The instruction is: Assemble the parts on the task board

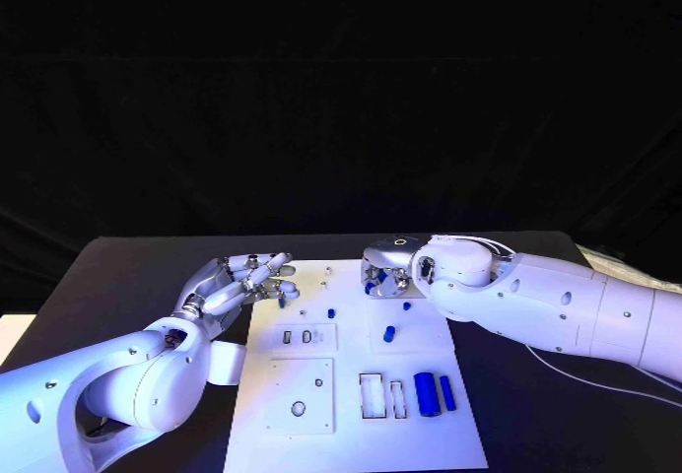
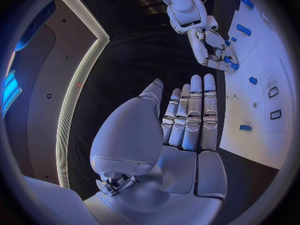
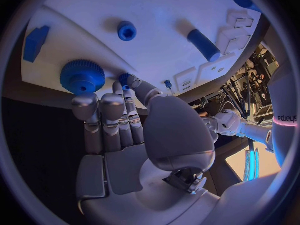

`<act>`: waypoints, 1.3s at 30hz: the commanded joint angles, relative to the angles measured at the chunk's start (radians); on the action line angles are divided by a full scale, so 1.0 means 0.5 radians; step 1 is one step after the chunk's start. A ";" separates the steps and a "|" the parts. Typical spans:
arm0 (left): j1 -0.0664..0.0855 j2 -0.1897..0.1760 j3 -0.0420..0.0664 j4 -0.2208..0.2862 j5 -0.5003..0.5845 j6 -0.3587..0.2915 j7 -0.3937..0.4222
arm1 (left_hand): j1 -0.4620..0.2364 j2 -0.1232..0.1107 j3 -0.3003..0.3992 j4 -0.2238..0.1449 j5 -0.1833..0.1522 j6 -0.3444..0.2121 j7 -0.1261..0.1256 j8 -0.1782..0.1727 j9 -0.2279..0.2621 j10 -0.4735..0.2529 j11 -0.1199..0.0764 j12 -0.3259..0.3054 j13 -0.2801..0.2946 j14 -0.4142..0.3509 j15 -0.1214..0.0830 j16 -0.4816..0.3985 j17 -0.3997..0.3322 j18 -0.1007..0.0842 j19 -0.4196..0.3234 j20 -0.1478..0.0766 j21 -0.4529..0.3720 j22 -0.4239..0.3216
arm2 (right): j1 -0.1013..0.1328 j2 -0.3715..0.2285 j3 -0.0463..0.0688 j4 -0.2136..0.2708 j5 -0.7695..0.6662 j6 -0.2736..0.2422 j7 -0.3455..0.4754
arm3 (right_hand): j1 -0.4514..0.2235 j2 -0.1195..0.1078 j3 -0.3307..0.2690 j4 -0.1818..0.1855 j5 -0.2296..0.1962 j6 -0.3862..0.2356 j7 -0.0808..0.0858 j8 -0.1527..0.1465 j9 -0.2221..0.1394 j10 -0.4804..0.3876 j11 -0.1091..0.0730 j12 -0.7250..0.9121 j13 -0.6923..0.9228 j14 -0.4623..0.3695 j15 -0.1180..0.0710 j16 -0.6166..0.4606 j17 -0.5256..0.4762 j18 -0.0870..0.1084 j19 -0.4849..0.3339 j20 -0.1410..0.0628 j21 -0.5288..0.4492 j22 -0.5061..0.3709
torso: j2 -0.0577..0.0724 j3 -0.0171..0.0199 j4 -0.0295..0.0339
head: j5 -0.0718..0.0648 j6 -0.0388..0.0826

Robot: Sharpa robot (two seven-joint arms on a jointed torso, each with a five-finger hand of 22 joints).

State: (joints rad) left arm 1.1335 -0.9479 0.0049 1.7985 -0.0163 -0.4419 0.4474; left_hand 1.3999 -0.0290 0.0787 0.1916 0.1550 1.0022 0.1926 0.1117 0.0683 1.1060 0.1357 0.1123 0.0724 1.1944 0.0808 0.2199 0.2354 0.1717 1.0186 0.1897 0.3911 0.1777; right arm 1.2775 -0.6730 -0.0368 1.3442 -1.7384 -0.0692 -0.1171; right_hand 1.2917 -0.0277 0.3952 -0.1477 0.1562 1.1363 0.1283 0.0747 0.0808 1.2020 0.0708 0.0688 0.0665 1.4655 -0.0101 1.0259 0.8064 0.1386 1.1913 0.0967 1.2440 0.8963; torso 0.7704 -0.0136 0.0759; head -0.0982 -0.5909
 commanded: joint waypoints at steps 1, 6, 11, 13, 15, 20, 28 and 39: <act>0.003 0.000 0.002 0.009 0.003 0.047 0.006 | -0.002 -0.012 -0.010 -0.007 -0.007 0.003 0.017 -0.005 -0.002 -0.002 0.014 -0.005 -0.002 -0.003 0.010 -0.009 0.002 0.018 0.011 0.003 0.007 0.003 | -0.007 0.009 -0.006 -0.014 -0.045 0.064 -0.016 | 0.024 0.011 0.021 0.002 -0.013 0.016 -0.002 0.012 0.002 0.014 -0.004 0.000 0.003 0.033 -0.010 0.017 0.013 -0.024 0.013 -0.008 0.015 0.013 | 0.003 -0.0015 0.002 | -0.002 -0.003; 0.003 -0.003 0.002 0.011 0.007 0.047 0.004 | -0.002 -0.012 -0.010 -0.007 -0.007 0.003 0.017 -0.005 -0.002 -0.002 0.014 -0.005 -0.002 -0.003 0.010 -0.009 0.002 0.018 0.011 0.003 0.007 0.003 | -0.008 0.010 -0.007 -0.010 -0.046 -0.019 -0.016 | 0.033 0.011 0.038 0.000 -0.020 0.019 -0.001 0.010 0.003 0.017 -0.004 -0.002 0.002 0.035 -0.010 0.043 0.040 -0.028 0.025 -0.008 0.032 0.042 | 0.004 -0.0030 0.004 | -0.005 -0.003; 0.003 -0.005 0.002 0.012 0.010 0.048 0.003 | -0.002 -0.012 -0.010 -0.007 -0.007 0.003 0.017 -0.005 -0.002 -0.002 0.014 -0.005 -0.002 -0.003 0.010 -0.009 0.002 0.018 0.011 0.003 0.007 0.003 | -0.008 -0.005 -0.006 0.028 -0.031 -0.188 -0.052 | 0.046 0.013 0.074 -0.002 -0.036 0.026 0.005 0.006 0.005 0.023 -0.003 -0.005 0.001 0.037 -0.009 0.077 0.069 -0.034 0.039 -0.009 0.060 0.082 | 0.004 -0.0037 0.007 | -0.005 0.006; 0.003 -0.005 0.002 0.012 0.018 0.048 0.003 | -0.004 -0.010 -0.010 -0.007 -0.007 0.002 0.018 -0.007 -0.003 -0.004 0.015 -0.008 -0.003 -0.002 0.011 -0.011 0.005 0.018 0.011 0.004 0.007 0.003 | -0.007 -0.009 -0.004 0.045 -0.030 -0.248 -0.080 | 0.047 0.014 0.082 -0.001 -0.041 0.025 0.007 0.004 0.005 0.022 -0.001 -0.007 0.000 0.037 -0.008 0.082 0.074 -0.035 0.041 -0.008 0.065 0.088 | 0.004 -0.0043 0.008 | -0.003 0.010; 0.003 -0.005 0.002 0.011 0.023 0.051 0.004 | -0.004 -0.010 -0.010 -0.007 -0.007 0.002 0.018 -0.007 -0.003 -0.004 0.015 -0.008 -0.003 -0.002 0.011 -0.011 0.005 0.018 0.011 0.004 0.007 0.003 | -0.006 -0.007 0.000 0.061 -0.032 -0.321 -0.118 | 0.046 0.012 0.089 0.000 -0.046 0.025 0.009 0.002 0.005 0.020 0.001 -0.008 -0.001 0.036 -0.006 0.089 0.079 -0.037 0.043 -0.007 0.070 0.095 | 0.005 -0.0049 0.011 | 0.000 0.017; 0.003 -0.003 0.002 0.008 0.027 0.057 0.005 | -0.004 -0.009 -0.010 -0.007 -0.007 0.001 0.018 -0.008 -0.003 -0.004 0.015 -0.009 -0.003 -0.002 0.011 -0.011 0.005 0.018 0.011 0.004 0.007 0.003 | -0.004 0.024 0.006 0.056 -0.037 -0.411 -0.176 | 0.046 0.009 0.098 0.001 -0.050 0.025 0.012 0.000 0.005 0.018 0.003 -0.009 -0.001 0.035 -0.005 0.095 0.083 -0.038 0.045 -0.006 0.076 0.102 | 0.010 -0.0046 0.018 | 0.009 0.028; 0.003 -0.007 0.002 0.016 0.028 0.065 0.009 | -0.002 -0.008 -0.009 -0.009 -0.007 0.001 0.018 -0.010 -0.002 -0.005 0.015 -0.012 -0.003 -0.001 0.011 -0.013 0.008 0.018 0.011 0.004 0.007 0.003 | 0.002 0.102 0.011 0.007 -0.045 -0.499 -0.225 | 0.048 0.009 0.109 0.002 -0.054 0.026 0.015 -0.002 0.005 0.018 0.004 -0.009 -0.002 0.035 -0.004 0.104 0.093 -0.039 0.048 -0.005 0.083 0.113 | 0.024 -0.0094 0.036 | 0.013 0.034; 0.004 -0.003 0.002 0.019 0.028 0.072 0.007 | -0.002 -0.008 -0.009 -0.009 -0.007 0.001 0.018 -0.010 -0.002 -0.005 0.015 -0.012 -0.003 -0.001 0.011 -0.013 0.008 0.018 0.011 0.004 0.007 0.003 | 0.004 0.216 0.012 -0.113 -0.042 -0.505 -0.236 | 0.046 0.004 0.116 0.004 -0.057 0.026 0.017 -0.004 0.005 0.018 0.006 -0.009 -0.002 0.035 -0.002 0.114 0.102 -0.041 0.051 -0.004 0.089 0.122 | 0.046 -0.0173 0.056 | -0.001 0.046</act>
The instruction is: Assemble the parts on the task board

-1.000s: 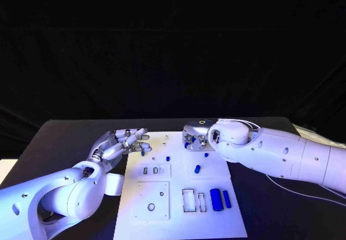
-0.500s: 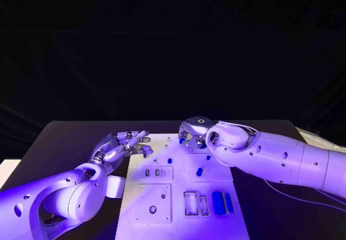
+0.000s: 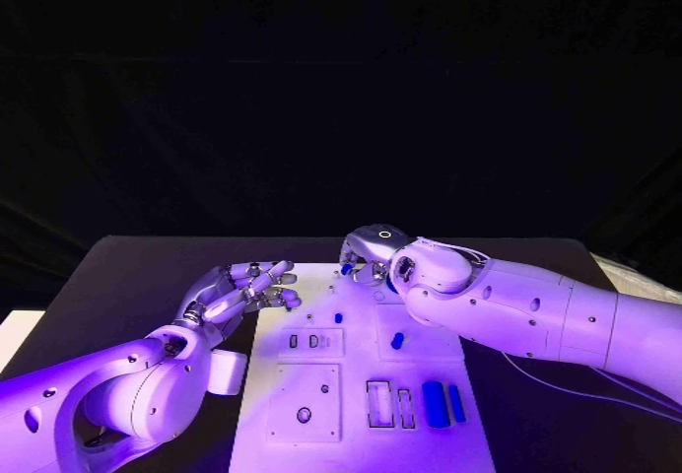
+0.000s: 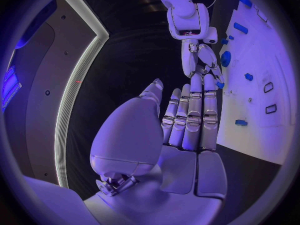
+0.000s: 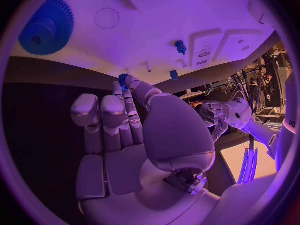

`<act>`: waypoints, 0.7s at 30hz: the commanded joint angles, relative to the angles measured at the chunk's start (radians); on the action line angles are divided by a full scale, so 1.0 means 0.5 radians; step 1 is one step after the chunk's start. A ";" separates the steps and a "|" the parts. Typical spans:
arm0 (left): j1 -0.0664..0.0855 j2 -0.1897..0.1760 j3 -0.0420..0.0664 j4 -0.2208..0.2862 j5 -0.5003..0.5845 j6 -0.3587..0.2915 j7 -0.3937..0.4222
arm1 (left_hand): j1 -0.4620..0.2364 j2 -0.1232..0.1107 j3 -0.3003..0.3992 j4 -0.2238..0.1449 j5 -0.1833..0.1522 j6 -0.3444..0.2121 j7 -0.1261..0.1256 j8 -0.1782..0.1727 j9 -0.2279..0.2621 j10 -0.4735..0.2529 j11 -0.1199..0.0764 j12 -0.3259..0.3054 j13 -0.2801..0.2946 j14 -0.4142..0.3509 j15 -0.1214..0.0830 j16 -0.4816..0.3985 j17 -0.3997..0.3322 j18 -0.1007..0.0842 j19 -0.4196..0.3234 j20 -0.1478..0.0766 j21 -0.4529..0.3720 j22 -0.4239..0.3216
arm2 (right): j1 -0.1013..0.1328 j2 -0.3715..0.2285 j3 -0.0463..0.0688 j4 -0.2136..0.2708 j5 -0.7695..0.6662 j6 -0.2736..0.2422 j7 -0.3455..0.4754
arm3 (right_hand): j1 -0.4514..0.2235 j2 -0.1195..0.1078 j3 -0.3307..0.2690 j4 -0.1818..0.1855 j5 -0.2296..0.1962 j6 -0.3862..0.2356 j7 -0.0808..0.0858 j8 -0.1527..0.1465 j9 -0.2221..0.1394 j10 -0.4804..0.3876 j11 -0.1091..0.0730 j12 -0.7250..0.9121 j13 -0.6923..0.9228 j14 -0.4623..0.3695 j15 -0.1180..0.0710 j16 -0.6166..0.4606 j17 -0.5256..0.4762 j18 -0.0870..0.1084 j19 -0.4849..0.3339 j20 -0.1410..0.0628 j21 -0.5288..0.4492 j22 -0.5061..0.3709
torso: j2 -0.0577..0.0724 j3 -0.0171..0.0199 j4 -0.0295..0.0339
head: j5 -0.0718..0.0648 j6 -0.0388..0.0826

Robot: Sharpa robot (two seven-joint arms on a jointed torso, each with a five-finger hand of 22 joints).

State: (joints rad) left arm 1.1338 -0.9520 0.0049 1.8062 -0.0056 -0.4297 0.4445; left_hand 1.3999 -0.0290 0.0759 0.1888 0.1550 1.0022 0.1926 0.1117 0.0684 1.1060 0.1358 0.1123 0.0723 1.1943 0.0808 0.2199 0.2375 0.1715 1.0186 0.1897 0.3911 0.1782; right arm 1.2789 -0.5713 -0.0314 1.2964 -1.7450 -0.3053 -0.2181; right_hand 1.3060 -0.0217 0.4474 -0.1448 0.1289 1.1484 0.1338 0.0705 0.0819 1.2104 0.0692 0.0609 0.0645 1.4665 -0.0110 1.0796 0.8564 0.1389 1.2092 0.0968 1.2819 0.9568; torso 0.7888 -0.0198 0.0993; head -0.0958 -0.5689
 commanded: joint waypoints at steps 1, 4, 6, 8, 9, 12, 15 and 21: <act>0.003 0.006 0.002 0.003 0.007 0.049 0.012 | -0.002 -0.008 -0.004 -0.003 -0.006 0.001 0.018 -0.010 -0.003 -0.004 0.015 -0.012 -0.003 -0.001 0.011 -0.013 0.003 0.018 0.011 0.004 0.007 0.002 | 0.001 0.023 0.001 -0.030 -0.029 -0.030 -0.035 | 0.017 -0.008 0.012 -0.002 -0.002 0.002 0.006 0.005 0.003 0.001 0.009 0.006 0.002 0.033 -0.001 0.007 0.002 -0.041 0.015 -0.004 0.013 0.002 | 0.011 -0.0058 0.010 | -0.009 0.004; 0.003 0.008 0.002 0.002 0.007 0.050 0.011 | -0.002 -0.008 -0.004 -0.003 -0.006 0.001 0.018 -0.010 -0.003 -0.004 0.015 -0.012 -0.003 -0.001 0.011 -0.013 0.003 0.018 0.011 0.004 0.007 0.002 | 0.001 0.042 0.001 -0.056 -0.029 -0.023 -0.031 | 0.016 -0.009 0.013 -0.001 -0.003 0.002 0.007 0.004 0.003 0.001 0.009 0.006 0.002 0.034 0.000 0.010 0.004 -0.041 0.015 -0.004 0.015 0.003 | 0.017 -0.0082 0.012 | -0.009 0.010; 0.003 0.008 0.002 0.002 0.007 0.051 0.011 | -0.002 -0.008 -0.004 -0.003 -0.006 0.001 0.018 -0.010 -0.003 -0.004 0.015 -0.012 -0.003 -0.001 0.011 -0.013 0.003 0.018 0.011 0.004 0.007 0.002 | 0.001 0.052 0.001 -0.068 -0.028 -0.017 -0.027 | 0.015 -0.010 0.015 0.000 -0.004 0.002 0.008 0.003 0.003 0.001 0.010 0.006 0.002 0.034 0.000 0.013 0.008 -0.041 0.015 -0.003 0.016 0.004 | 0.018 -0.0080 0.013 | -0.008 0.010; 0.003 0.009 0.002 0.003 0.007 0.051 0.010 | -0.002 -0.008 -0.004 -0.003 -0.006 0.001 0.018 -0.010 -0.003 -0.004 0.015 -0.012 -0.003 -0.001 0.011 -0.013 0.003 0.018 0.011 0.004 0.007 0.002 | 0.001 0.064 0.001 -0.079 -0.026 -0.008 -0.022 | 0.015 -0.010 0.015 0.000 -0.004 0.002 0.008 0.003 0.003 0.001 0.010 0.006 0.002 0.034 0.000 0.013 0.008 -0.041 0.015 -0.003 0.016 0.004 | 0.021 -0.0085 0.015 | -0.007 0.009; 0.003 0.009 0.002 0.003 0.007 0.051 0.010 | -0.002 -0.008 -0.004 -0.003 -0.006 0.001 0.018 -0.010 -0.003 -0.004 0.015 -0.012 -0.003 -0.001 0.011 -0.013 0.003 0.018 0.011 0.004 0.007 0.002 | 0.001 0.067 0.001 -0.082 -0.025 -0.006 -0.020 | 0.015 -0.010 0.015 0.000 -0.004 0.002 0.008 0.003 0.003 0.001 0.010 0.006 0.002 0.034 0.000 0.013 0.008 -0.041 0.015 -0.003 0.016 0.004 | 0.021 -0.0083 0.015 | -0.007 0.009; 0.003 0.009 0.002 0.005 0.007 0.051 0.010 | -0.002 -0.008 -0.004 -0.003 -0.006 0.001 0.018 -0.010 -0.003 -0.004 0.015 -0.012 -0.003 -0.001 0.011 -0.013 0.003 0.018 0.011 0.004 0.007 0.002 | 0.001 0.082 0.001 -0.093 -0.020 0.008 -0.011 | 0.012 -0.012 0.017 0.002 -0.005 0.002 0.008 0.003 0.003 0.000 0.011 0.006 0.002 0.034 0.001 0.016 0.010 -0.042 0.015 -0.003 0.017 0.006 | 0.019 -0.0075 0.015 | -0.004 0.005; 0.003 0.007 0.002 0.007 0.007 0.051 0.010 | -0.002 -0.008 -0.004 -0.003 -0.006 0.001 0.018 -0.010 -0.003 -0.004 0.015 -0.012 -0.003 -0.001 0.011 -0.013 0.003 0.018 0.011 0.004 0.007 0.002 | 0.000 0.094 0.000 -0.099 -0.013 0.020 -0.001 | 0.012 -0.013 0.018 0.003 -0.005 0.002 0.009 0.003 0.003 0.000 0.011 0.006 0.002 0.034 0.001 0.017 0.010 -0.042 0.015 -0.002 0.018 0.006 | 0.021 -0.0084 0.015 | -0.001 0.001; 0.004 0.006 0.002 0.008 0.007 0.051 0.008 | -0.002 -0.008 -0.004 -0.003 -0.006 0.001 0.018 -0.010 -0.003 -0.004 0.015 -0.012 -0.003 -0.001 0.011 -0.013 0.003 0.018 0.011 0.004 0.007 0.002 | -0.001 0.110 0.000 -0.108 -0.008 0.028 0.003 | 0.012 -0.013 0.018 0.003 -0.005 0.002 0.009 0.003 0.003 0.000 0.011 0.006 0.002 0.034 0.001 0.017 0.010 -0.042 0.015 -0.002 0.018 0.006 | 0.021 -0.0089 0.014 | 0.004 -0.003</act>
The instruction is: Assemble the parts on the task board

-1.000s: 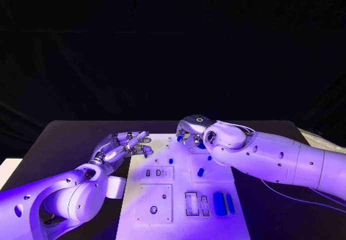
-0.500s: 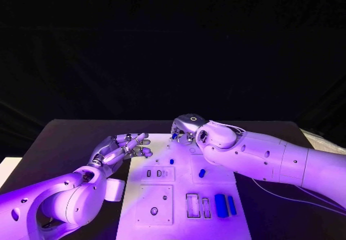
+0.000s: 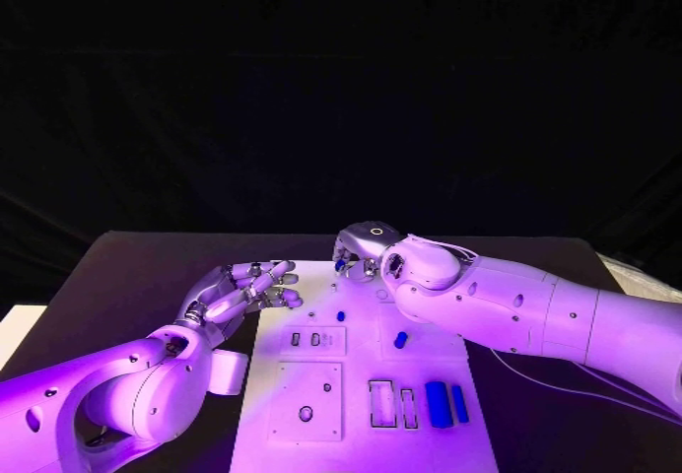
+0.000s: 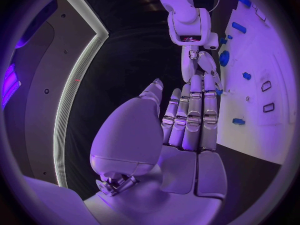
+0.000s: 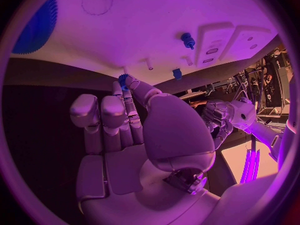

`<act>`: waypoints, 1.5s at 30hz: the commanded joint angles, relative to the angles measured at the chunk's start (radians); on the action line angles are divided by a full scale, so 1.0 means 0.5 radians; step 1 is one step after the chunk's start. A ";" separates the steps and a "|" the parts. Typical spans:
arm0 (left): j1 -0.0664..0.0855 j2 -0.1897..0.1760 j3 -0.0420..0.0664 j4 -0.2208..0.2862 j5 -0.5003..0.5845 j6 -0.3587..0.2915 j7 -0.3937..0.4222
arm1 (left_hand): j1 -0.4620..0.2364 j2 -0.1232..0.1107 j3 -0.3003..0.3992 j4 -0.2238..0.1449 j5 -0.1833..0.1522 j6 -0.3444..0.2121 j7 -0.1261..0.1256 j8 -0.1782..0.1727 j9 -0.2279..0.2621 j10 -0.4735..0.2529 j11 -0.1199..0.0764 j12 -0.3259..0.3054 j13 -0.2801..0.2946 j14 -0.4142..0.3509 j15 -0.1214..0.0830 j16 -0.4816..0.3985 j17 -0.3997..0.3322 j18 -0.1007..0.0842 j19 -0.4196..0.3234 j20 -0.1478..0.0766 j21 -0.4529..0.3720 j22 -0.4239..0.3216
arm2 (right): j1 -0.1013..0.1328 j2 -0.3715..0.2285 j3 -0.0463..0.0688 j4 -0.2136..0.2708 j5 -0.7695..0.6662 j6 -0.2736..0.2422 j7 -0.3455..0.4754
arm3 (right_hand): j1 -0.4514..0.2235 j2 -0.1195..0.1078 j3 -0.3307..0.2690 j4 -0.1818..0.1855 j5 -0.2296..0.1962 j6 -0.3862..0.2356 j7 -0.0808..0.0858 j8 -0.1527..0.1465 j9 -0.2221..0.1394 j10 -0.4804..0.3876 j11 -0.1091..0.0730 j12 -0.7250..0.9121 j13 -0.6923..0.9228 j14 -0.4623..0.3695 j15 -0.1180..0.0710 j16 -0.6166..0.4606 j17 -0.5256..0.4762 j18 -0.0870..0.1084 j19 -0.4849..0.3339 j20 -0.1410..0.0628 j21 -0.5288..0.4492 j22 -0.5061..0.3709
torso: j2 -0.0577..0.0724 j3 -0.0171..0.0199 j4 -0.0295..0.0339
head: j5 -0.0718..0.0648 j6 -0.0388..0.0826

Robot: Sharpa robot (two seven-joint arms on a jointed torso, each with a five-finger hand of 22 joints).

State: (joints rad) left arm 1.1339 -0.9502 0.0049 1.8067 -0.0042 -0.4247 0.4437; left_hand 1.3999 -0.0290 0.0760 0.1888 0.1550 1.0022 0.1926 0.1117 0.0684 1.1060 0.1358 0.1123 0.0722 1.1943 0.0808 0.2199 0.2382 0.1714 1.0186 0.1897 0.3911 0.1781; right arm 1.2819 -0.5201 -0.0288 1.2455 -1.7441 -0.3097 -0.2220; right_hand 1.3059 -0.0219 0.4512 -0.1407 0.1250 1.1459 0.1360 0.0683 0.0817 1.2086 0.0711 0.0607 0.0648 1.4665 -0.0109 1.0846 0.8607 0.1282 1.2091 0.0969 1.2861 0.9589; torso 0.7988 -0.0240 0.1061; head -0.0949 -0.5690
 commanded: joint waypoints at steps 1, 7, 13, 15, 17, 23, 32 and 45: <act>0.003 0.002 0.002 0.007 0.004 0.041 0.010 | -0.002 -0.008 -0.004 -0.003 -0.006 0.001 0.018 -0.010 -0.003 -0.004 0.015 -0.012 -0.002 -0.001 0.011 -0.013 0.002 0.018 0.011 0.004 0.007 0.003 | -0.007 0.009 -0.005 -0.008 -0.009 0.042 0.011 | 0.012 -0.012 0.011 -0.005 0.003 0.007 0.004 0.007 0.004 0.004 0.007 0.006 0.002 0.034 0.001 0.007 0.002 -0.020 0.015 -0.002 0.009 0.002 | 0.000 -0.0007 0.000 | 0.003 -0.003; 0.004 0.001 0.002 0.007 0.004 0.039 0.009 | -0.002 -0.008 -0.004 -0.003 -0.006 0.001 0.018 -0.010 -0.003 -0.004 0.015 -0.012 -0.002 -0.001 0.011 -0.013 0.002 0.018 0.011 0.004 0.007 0.003 | -0.007 0.011 -0.006 -0.009 -0.008 0.097 0.012 | 0.007 -0.015 0.015 0.000 0.001 0.007 0.005 0.006 0.004 0.004 0.008 0.007 0.002 0.033 0.002 0.013 0.005 -0.021 0.015 -0.001 0.013 0.006 | 0.002 -0.0008 -0.001 | 0.002 -0.007; 0.004 -0.002 0.002 0.005 0.004 0.039 0.009 | 0.001 -0.006 -0.003 -0.007 -0.006 0.002 0.018 -0.014 -0.002 -0.005 0.015 -0.018 -0.002 -0.001 0.012 -0.016 0.008 0.019 0.010 0.004 0.007 0.002 | -0.007 -0.003 -0.006 -0.004 -0.013 0.125 0.005 | 0.004 -0.017 0.016 0.002 0.000 0.008 0.005 0.006 0.004 0.005 0.008 0.007 0.002 0.033 0.003 0.013 0.005 -0.021 0.015 -0.001 0.014 0.007 | 0.003 -0.0005 -0.001 | 0.003 -0.010; 0.004 -0.003 0.002 0.005 0.004 0.039 0.008 | 0.001 -0.006 -0.003 -0.007 -0.006 0.002 0.018 -0.014 -0.002 -0.005 0.015 -0.018 -0.002 -0.001 0.012 -0.016 0.008 0.019 0.010 0.004 0.007 0.002 | -0.007 -0.007 -0.006 0.000 -0.015 0.125 0.005 | 0.004 -0.017 0.016 0.002 0.000 0.008 0.005 0.006 0.004 0.005 0.008 0.007 0.002 0.033 0.003 0.013 0.005 -0.021 0.015 -0.001 0.014 0.007 | 0.003 0.0000 -0.002 | 0.004 -0.010; 0.005 -0.004 0.002 0.003 0.004 0.039 0.008 | 0.001 -0.006 -0.003 -0.007 -0.006 0.002 0.018 -0.014 -0.002 -0.005 0.015 -0.018 -0.002 -0.001 0.012 -0.016 0.008 0.019 0.010 0.004 0.007 0.002 | -0.008 -0.010 -0.006 0.007 -0.017 0.122 0.005 | 0.004 -0.017 0.016 0.002 0.000 0.008 0.005 0.006 0.004 0.005 0.008 0.007 0.002 0.033 0.003 0.013 0.005 -0.021 0.015 -0.001 0.014 0.007 | 0.003 0.0003 -0.003 | 0.004 -0.011; 0.006 -0.006 0.002 -0.005 0.004 0.037 0.002 | 0.001 -0.006 -0.003 -0.007 -0.006 0.002 0.018 -0.014 -0.002 -0.005 0.015 -0.018 -0.002 -0.001 0.012 -0.016 0.008 0.019 0.010 0.004 0.007 0.002 | -0.009 -0.013 -0.006 0.026 -0.041 0.092 0.015 | 0.002 -0.019 0.018 0.004 -0.001 0.010 0.004 0.006 0.005 0.006 0.008 0.008 0.003 0.032 0.003 0.015 0.005 -0.021 0.014 0.000 0.016 0.009 | 0.005 0.0005 0.000 | 0.000 -0.011; 0.008 -0.006 0.002 -0.013 0.004 0.036 -0.001 | 0.001 -0.006 -0.004 -0.007 -0.006 0.002 0.018 -0.015 -0.002 -0.005 0.016 -0.019 -0.002 -0.001 0.012 -0.017 0.009 0.019 0.010 0.004 0.007 0.002 | -0.010 -0.012 -0.006 0.027 -0.054 0.069 0.023 | 0.000 -0.022 0.018 0.005 -0.001 0.010 0.004 0.006 0.005 0.005 0.008 0.008 0.002 0.031 0.003 0.015 0.004 -0.021 0.014 0.000 0.017 0.010 | 0.006 -0.0015 0.000 | 0.001 -0.010; 0.009 -0.001 0.002 -0.022 0.004 0.039 -0.003 | 0.001 -0.006 -0.004 -0.008 -0.007 0.002 0.018 -0.016 -0.002 -0.005 0.016 -0.020 -0.002 -0.001 0.012 -0.018 0.010 0.019 0.010 0.005 0.007 0.002 | -0.011 0.000 -0.007 0.020 -0.036 0.053 0.016 | -0.079 -0.153 -0.010 0.054 -0.017 -0.271 0.055 -0.012 -0.038 -0.251 0.068 0.000 -0.007 -0.036 0.052 -0.112 -0.180 0.008 -0.113 0.038 -0.064 -0.152 | 0.008 -0.0037 0.001 | -0.004 -0.009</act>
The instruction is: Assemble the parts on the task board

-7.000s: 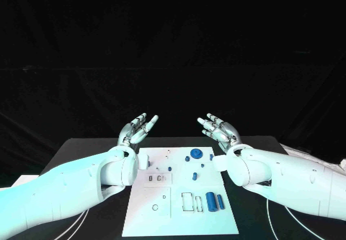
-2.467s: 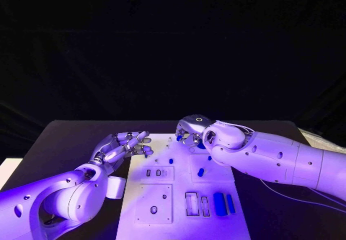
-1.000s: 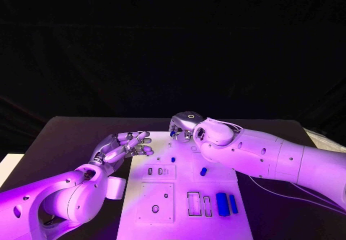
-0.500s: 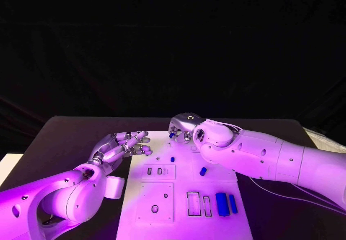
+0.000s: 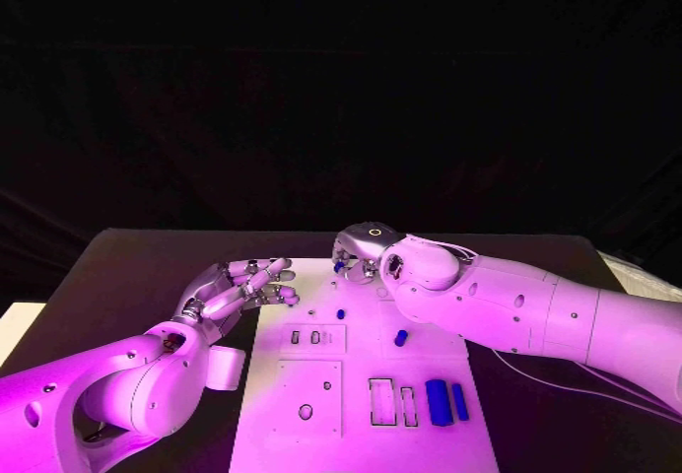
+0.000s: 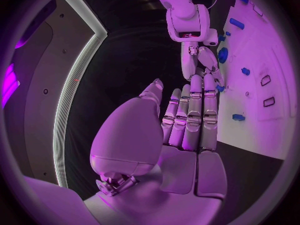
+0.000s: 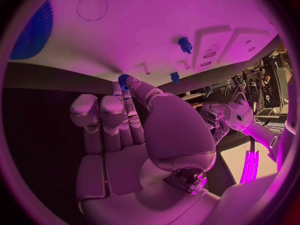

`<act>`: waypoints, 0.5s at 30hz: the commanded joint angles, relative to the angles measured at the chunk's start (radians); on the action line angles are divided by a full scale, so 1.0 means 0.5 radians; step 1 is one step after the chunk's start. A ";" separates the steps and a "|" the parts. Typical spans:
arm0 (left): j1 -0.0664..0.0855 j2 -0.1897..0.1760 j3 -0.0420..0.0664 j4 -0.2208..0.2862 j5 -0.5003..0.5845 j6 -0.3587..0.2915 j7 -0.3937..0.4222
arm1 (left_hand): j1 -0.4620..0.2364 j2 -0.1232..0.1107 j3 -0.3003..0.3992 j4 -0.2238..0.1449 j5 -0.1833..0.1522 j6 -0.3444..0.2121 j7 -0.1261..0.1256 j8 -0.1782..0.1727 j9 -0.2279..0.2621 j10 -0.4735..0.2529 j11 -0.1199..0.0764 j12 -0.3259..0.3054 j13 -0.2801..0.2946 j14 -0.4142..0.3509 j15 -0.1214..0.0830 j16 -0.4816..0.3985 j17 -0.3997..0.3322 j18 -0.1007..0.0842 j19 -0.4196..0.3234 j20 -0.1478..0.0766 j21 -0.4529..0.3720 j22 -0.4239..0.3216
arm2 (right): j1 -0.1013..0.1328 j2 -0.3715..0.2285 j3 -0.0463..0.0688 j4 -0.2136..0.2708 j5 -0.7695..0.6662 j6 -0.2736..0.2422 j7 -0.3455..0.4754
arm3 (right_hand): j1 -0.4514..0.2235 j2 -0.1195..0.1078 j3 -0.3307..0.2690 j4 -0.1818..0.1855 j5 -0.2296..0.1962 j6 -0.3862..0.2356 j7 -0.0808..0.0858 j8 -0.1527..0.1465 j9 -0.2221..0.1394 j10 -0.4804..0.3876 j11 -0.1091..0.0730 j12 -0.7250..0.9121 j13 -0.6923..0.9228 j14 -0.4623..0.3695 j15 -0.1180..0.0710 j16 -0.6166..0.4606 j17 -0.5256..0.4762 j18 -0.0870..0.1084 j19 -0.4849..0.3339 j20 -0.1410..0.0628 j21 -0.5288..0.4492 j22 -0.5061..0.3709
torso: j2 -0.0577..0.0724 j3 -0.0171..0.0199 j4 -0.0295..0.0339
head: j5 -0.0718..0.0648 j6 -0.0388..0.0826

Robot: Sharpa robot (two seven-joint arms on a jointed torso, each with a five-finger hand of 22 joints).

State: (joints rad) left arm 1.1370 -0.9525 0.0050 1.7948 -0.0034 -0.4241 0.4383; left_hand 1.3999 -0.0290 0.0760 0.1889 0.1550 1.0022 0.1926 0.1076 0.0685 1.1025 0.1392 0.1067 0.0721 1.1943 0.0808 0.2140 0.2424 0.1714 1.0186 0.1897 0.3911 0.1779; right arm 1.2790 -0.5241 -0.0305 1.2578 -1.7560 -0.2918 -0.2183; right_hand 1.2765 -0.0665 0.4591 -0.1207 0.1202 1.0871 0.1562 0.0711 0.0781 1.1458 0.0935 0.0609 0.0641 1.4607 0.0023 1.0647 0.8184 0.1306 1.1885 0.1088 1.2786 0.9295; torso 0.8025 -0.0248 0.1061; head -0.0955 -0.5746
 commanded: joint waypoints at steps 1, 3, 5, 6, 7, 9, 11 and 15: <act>0.003 0.004 0.002 0.003 0.003 0.038 0.007 | 0.001 -0.006 -0.004 -0.008 -0.007 0.002 0.018 -0.008 -0.002 0.002 0.009 -0.009 -0.002 -0.001 0.012 -0.006 0.002 0.018 0.010 0.005 0.007 0.003 | -0.005 0.009 -0.003 -0.007 -0.011 0.016 0.007 | -0.019 -0.075 -0.036 0.016 -0.008 -0.201 0.009 -0.017 -0.031 -0.164 0.025 -0.001 -0.005 -0.034 0.027 -0.094 -0.124 0.009 -0.091 0.019 -0.065 -0.121 | 0.001 -0.0019 0.001 | -0.003 0.002; 0.003 0.005 0.002 0.002 0.003 0.039 0.006 | 0.001 -0.006 -0.004 -0.008 -0.007 0.002 0.018 -0.008 -0.002 0.002 0.009 -0.010 -0.002 -0.001 0.012 -0.007 0.002 0.018 0.010 0.005 0.007 0.003 | -0.005 0.009 -0.004 -0.011 -0.009 0.010 0.003 | -0.004 -0.099 -0.081 0.031 -0.011 -0.325 -0.016 -0.019 -0.029 -0.276 0.039 0.003 -0.004 -0.060 0.038 -0.169 -0.221 0.027 -0.154 0.033 -0.120 -0.215 | 0.000 -0.0010 0.003 | -0.005 0.002; 0.003 0.004 0.002 0.002 0.003 0.039 0.006 | 0.001 -0.006 -0.004 -0.008 -0.007 0.002 0.018 -0.009 -0.002 0.002 0.009 -0.010 -0.002 -0.001 0.012 -0.008 0.003 0.018 0.010 0.005 0.006 0.003 | -0.005 0.006 -0.004 -0.010 -0.007 -0.001 0.001 | 0.013 -0.100 -0.111 0.044 -0.011 -0.339 -0.003 -0.018 -0.025 -0.310 0.044 0.009 -0.003 -0.065 0.042 -0.193 -0.252 0.033 -0.170 0.038 -0.140 -0.245 | 0.000 -0.0005 0.004 | -0.005 0.000; 0.003 0.003 0.002 0.002 0.003 0.040 0.005 | 0.001 -0.006 -0.004 -0.008 -0.007 0.002 0.018 -0.009 -0.002 0.002 0.009 -0.010 -0.002 -0.001 0.012 -0.008 0.003 0.018 0.010 0.005 0.006 0.003 | -0.005 0.001 -0.004 -0.005 -0.006 -0.011 0.001 | 0.018 -0.099 -0.117 0.047 -0.010 -0.337 0.002 -0.017 -0.023 -0.315 0.045 0.010 -0.002 -0.064 0.043 -0.195 -0.254 0.033 -0.171 0.039 -0.142 -0.248 | 0.000 -0.0003 0.004 | -0.005 -0.001; 0.003 0.003 0.002 0.001 0.003 0.040 0.005 | 0.001 -0.006 -0.004 -0.008 -0.007 0.002 0.018 -0.009 -0.002 0.002 0.009 -0.010 -0.002 -0.001 0.012 -0.008 0.003 0.018 0.010 0.005 0.006 0.003 | -0.005 -0.008 -0.004 0.004 -0.003 -0.022 0.002 | 0.024 -0.096 -0.122 0.049 -0.007 -0.331 0.005 -0.014 -0.022 -0.315 0.045 0.013 -0.002 -0.063 0.042 -0.195 -0.255 0.033 -0.170 0.040 -0.143 -0.248 | 0.000 -0.0003 0.004 | -0.005 -0.001; 0.003 0.001 0.002 -0.001 0.003 0.040 0.006 | 0.001 -0.006 -0.004 -0.008 -0.007 0.002 0.018 -0.009 -0.002 0.002 0.009 -0.010 -0.002 -0.001 0.012 -0.008 0.003 0.018 0.010 0.005 0.006 0.003 | -0.005 -0.038 -0.004 0.039 0.010 -0.044 0.005 | 0.040 -0.087 -0.129 0.055 0.006 -0.305 0.015 -0.006 -0.017 -0.302 0.041 0.026 0.001 -0.056 0.040 -0.184 -0.242 0.032 -0.161 0.040 -0.140 -0.240 | 0.000 0.0001 0.001 | -0.004 -0.001; 0.003 -0.001 0.002 -0.003 0.003 0.040 0.006 | 0.001 -0.006 -0.004 -0.008 -0.007 0.002 0.018 -0.009 -0.002 0.002 0.009 -0.010 -0.002 -0.001 0.012 -0.008 0.003 0.018 0.010 0.005 0.006 0.003 | -0.005 -0.088 -0.002 0.096 0.029 -0.073 0.005 | 0.056 -0.078 -0.133 0.063 0.022 -0.270 0.020 0.001 -0.012 -0.267 0.037 0.047 0.003 -0.044 0.037 -0.162 -0.219 0.028 -0.142 0.037 -0.129 -0.220 | -0.001 0.0020 -0.001 | -0.006 0.000; 0.003 -0.010 0.002 -0.006 0.003 0.041 0.006 | 0.001 -0.006 -0.004 -0.008 -0.007 0.002 0.018 -0.009 -0.002 0.002 0.009 -0.010 -0.002 -0.001 0.012 -0.008 0.003 0.018 0.010 0.005 0.006 0.003 | -0.002 -0.261 0.013 0.271 0.108 -0.119 -0.010 | 0.056 -0.073 -0.126 0.093 0.059 -0.191 0.013 0.011 -0.006 -0.150 0.021 0.099 0.004 -0.015 0.025 -0.088 -0.137 0.012 -0.082 0.028 -0.081 -0.135 | -0.004 0.0045 -0.013 | -0.007 0.003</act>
State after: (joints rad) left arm 1.1371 -0.9569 0.0049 1.7910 -0.0033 -0.4236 0.4364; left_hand 1.3999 -0.0290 0.0760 0.1889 0.1550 1.0022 0.1926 0.1075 0.0685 1.1025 0.1391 0.1067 0.0721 1.1943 0.0808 0.2141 0.2431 0.1715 1.0185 0.1897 0.3911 0.1779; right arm 1.2770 -0.6356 -0.0264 1.3704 -1.7366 -0.3154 -0.2187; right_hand 1.3005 -0.1029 0.3943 -0.0814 0.1453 0.9855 0.1637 0.0722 0.0739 1.0595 0.1062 0.1062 0.0651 1.4467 0.0145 1.0128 0.7413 0.1310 1.1406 0.1235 1.2326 0.8529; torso 0.8020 -0.0236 0.1048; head -0.0979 -0.5748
